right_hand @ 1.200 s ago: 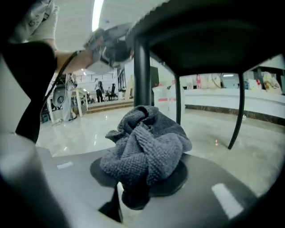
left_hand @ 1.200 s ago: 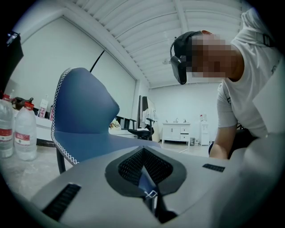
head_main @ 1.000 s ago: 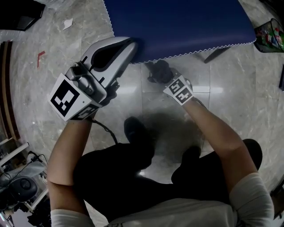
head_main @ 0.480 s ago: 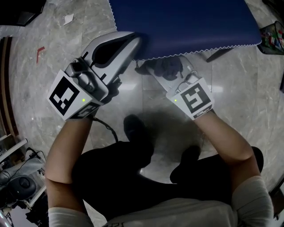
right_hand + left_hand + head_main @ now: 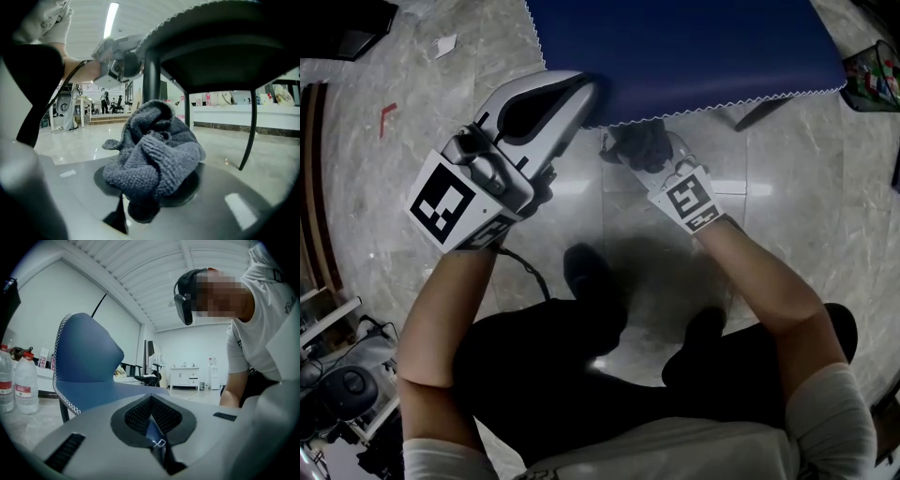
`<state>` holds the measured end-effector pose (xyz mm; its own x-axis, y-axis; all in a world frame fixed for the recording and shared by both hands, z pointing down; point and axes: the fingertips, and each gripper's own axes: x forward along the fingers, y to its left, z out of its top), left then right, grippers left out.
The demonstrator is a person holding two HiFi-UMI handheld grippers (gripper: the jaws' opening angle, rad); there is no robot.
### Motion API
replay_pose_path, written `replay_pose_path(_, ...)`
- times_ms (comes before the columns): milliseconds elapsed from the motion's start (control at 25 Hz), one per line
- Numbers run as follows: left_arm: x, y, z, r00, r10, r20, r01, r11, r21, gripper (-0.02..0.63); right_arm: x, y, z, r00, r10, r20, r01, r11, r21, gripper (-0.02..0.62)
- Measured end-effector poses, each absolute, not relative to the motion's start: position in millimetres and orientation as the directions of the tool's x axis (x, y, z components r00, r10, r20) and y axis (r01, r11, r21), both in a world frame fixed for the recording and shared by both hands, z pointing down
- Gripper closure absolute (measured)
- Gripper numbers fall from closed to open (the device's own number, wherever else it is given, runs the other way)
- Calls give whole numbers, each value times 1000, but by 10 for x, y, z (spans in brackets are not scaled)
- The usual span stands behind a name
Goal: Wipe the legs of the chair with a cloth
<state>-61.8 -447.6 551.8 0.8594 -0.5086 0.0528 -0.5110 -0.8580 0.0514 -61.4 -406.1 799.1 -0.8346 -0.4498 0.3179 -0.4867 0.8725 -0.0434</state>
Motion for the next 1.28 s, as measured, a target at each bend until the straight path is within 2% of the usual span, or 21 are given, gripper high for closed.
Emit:
replay_pose_path(120,-611,-4469,5527,865,-498,58,-501,-864,52,601,-594,-4011,8426,-818,-428,383,-475,879,-32,457)
replay_pose_path(320,-619,-4432,5562,875,-478,83,-482,-875,46,601,-449,-3835,9348,-715,-301,631,-444,893,-77,469)
replay_pose_path(400,-608,-4432,5566,877,-472,86,-477,-878,39,601,-414,-3787,9482,-692,-260,674,-437,893,-104,469)
replay_pose_path(600,-616,-4427,5573,880,-468,79,-472,-880,57,601,-534,-3934,8765,-770,-307,560,-411,909,-68,466)
replay_pose_path(880,-600,-4490,5499,864,-501,51,-503,-862,62,601,-610,-4132,7030,-888,-410,209,-419,908,1,460)
replay_pose_path(960,-607,-4492,5499,855,-516,57,-518,-854,46,601,-628,-4153,6836,-896,-414,158,-417,909,19,458)
replay_pose_path(1080,-608,-4493,5511,852,-520,64,-523,-851,44,601,-628,-4136,7076,-902,-404,153,-409,913,-3,456)
replay_pose_path(1280,-603,-4496,5524,857,-511,69,-514,-857,38,601,-627,-4062,8022,-883,-360,302,-389,920,-41,449)
